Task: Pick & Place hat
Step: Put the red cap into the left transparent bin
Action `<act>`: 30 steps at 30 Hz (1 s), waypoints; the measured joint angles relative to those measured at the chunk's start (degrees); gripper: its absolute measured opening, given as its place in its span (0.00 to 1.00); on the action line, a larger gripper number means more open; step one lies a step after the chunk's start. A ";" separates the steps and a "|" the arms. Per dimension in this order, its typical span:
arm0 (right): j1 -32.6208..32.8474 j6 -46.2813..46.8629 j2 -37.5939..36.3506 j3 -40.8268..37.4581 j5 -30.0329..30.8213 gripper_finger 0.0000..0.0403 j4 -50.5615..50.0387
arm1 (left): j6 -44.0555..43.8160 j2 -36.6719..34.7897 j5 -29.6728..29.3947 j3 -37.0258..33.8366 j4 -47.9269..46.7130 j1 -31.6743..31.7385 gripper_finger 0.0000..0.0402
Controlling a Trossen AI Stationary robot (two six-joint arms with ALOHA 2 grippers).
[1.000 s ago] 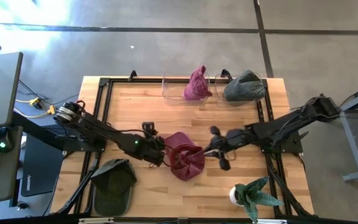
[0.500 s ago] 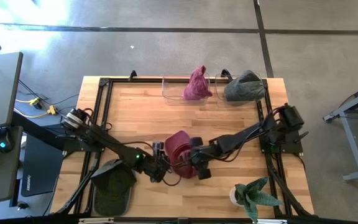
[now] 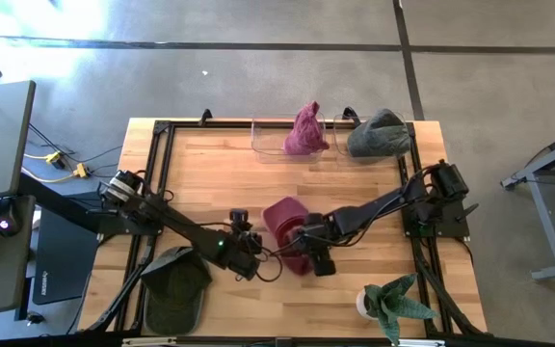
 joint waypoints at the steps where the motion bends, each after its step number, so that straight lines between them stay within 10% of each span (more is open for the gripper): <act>1: 0.00 0.00 -0.09 0.00 -1.34 0.41 0.78 | 0.00 0.00 0.09 1.21 -0.95 0.00 0.34; 16: 3.41 5.30 -9.72 0.00 12.14 0.41 -7.33 | 23.36 4.04 17.66 6.04 26.32 1.25 0.34; 20: 6.07 6.02 -10.51 0.00 13.84 0.40 -8.39 | 24.85 4.66 21.15 7.03 24.08 1.20 0.34; 30: 7.28 2.34 -8.98 -0.07 15.31 0.40 0.70 | 10.61 2.49 8.21 10.97 -2.27 -1.26 0.34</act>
